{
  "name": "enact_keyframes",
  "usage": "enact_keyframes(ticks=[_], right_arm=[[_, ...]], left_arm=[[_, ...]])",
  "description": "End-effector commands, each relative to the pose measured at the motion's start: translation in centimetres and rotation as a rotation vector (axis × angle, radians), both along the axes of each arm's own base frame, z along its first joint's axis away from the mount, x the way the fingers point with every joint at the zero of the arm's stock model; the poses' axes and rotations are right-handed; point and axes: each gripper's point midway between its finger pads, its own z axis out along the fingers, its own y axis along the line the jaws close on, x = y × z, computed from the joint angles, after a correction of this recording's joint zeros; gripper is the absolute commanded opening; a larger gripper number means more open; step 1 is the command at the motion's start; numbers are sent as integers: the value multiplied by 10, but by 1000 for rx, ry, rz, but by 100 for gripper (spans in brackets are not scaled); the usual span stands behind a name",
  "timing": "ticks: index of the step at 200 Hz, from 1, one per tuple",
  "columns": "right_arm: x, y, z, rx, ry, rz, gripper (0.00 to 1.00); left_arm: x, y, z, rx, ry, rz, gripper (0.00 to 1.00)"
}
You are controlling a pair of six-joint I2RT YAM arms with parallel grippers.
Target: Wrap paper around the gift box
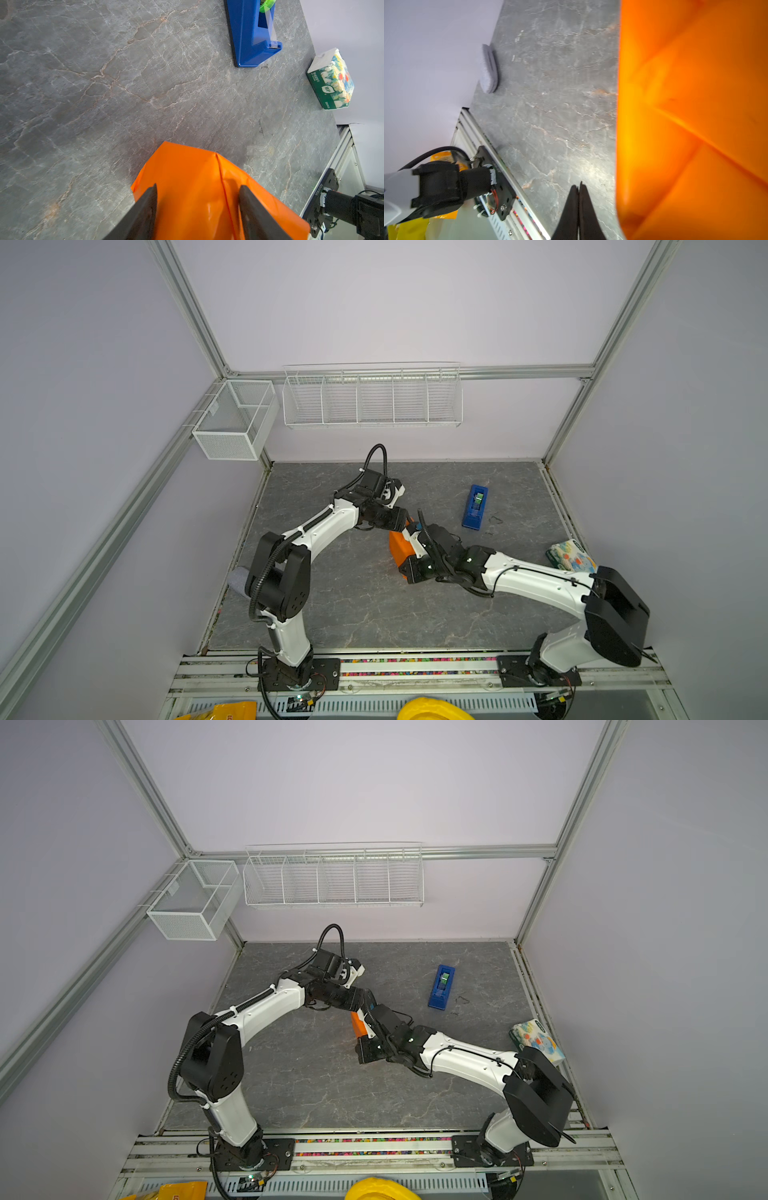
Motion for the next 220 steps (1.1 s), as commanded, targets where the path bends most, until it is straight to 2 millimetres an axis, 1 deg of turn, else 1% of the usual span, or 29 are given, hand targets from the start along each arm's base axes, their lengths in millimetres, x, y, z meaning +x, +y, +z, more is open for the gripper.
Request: enact_keyframes(ticks=[1, 38, 72, 95, 111, 127, 142, 160, 167, 169, 176, 192, 207, 220], right_arm=[[13, -19, -13, -60, 6, -106, 7], [25, -41, -16, -100, 2, -158, 7], [36, -63, -13, -119, -16, -194, 7], [42, -73, -12, -128, -21, -200, 7], [45, -77, -12, -130, -22, -198, 7], [46, -76, -11, -115, -11, -184, 7], [43, -67, -4, -65, -9, -143, 8], [31, -58, 6, 0, -11, -118, 8], [28, -56, 13, 12, -25, -130, 8], [24, -59, 6, -2, -16, -132, 8], [18, -59, 5, 5, -26, -140, 8], [9, -54, 9, 39, -54, -164, 7], [4, -46, 14, 81, -78, -174, 7], [2, -34, 18, 105, -100, -164, 7]], left_arm=[[-28, 41, -55, 224, 148, 9, 61], [-36, 46, -56, 246, 164, -13, 61], [-43, 48, -57, 249, 185, -27, 62], [-47, 48, -60, 256, 201, -37, 62], [-50, 48, -61, 263, 209, -49, 62], [-52, 48, -60, 269, 210, -54, 62], [-51, 49, -59, 274, 207, -51, 62], [-49, 48, -58, 275, 202, -49, 62], [-48, 49, -59, 279, 201, -48, 62], [-48, 49, -59, 280, 201, -47, 62], [-47, 49, -59, 283, 201, -44, 62], [-45, 49, -60, 286, 199, -42, 62], [-44, 48, -61, 284, 203, -39, 62], [-44, 47, -61, 281, 203, -40, 62]])
